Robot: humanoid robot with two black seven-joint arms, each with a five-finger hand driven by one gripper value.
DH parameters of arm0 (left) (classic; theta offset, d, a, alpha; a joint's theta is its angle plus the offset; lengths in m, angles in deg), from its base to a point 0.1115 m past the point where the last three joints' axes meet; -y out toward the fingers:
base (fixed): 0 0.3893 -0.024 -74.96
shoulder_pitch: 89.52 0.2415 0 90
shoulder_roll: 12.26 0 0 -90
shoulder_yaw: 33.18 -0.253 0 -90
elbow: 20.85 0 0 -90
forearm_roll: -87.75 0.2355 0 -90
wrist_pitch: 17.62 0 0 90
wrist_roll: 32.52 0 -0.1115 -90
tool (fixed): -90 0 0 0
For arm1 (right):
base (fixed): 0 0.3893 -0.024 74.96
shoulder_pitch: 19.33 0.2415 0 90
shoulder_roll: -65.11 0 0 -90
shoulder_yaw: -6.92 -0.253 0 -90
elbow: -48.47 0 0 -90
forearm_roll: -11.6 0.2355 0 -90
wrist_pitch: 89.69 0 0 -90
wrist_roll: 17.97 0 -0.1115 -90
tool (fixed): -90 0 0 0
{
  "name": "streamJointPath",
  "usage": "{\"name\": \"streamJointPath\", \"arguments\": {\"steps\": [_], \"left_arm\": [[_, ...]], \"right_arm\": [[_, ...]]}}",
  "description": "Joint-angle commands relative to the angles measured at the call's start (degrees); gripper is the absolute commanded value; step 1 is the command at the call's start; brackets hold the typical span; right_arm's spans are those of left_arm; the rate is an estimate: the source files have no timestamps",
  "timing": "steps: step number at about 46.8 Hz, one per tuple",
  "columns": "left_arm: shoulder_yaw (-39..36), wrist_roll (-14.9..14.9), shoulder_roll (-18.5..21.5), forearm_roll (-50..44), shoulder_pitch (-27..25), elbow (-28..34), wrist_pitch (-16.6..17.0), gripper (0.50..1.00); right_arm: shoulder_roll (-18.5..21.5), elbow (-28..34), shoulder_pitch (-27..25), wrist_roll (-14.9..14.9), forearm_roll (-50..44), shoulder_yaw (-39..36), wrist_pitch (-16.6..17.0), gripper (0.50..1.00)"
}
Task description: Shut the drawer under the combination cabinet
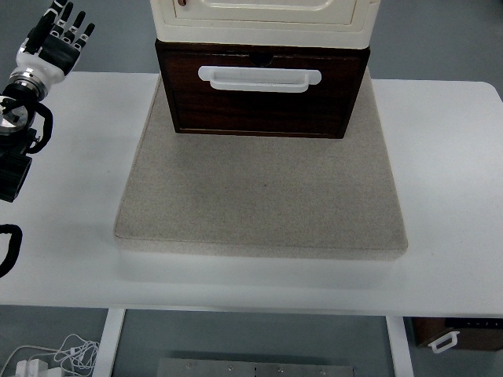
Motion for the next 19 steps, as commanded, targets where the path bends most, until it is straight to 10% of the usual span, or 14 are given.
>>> {"name": "streamJointPath", "arguments": {"steps": [1,19], "left_arm": [[-0.2,0.77,-0.63,0.08,0.09,-0.26,-0.03,1.0],[-0.2,0.86,-4.68,0.0,0.09,-0.18,-0.2,1.0]], "right_arm": [[0.0,0.01,-0.07,-0.03,0.01,-0.22,-0.06,0.952],[0.0,0.01,-0.42,-0.12,0.19,-0.49,-0.06,0.952]]}}
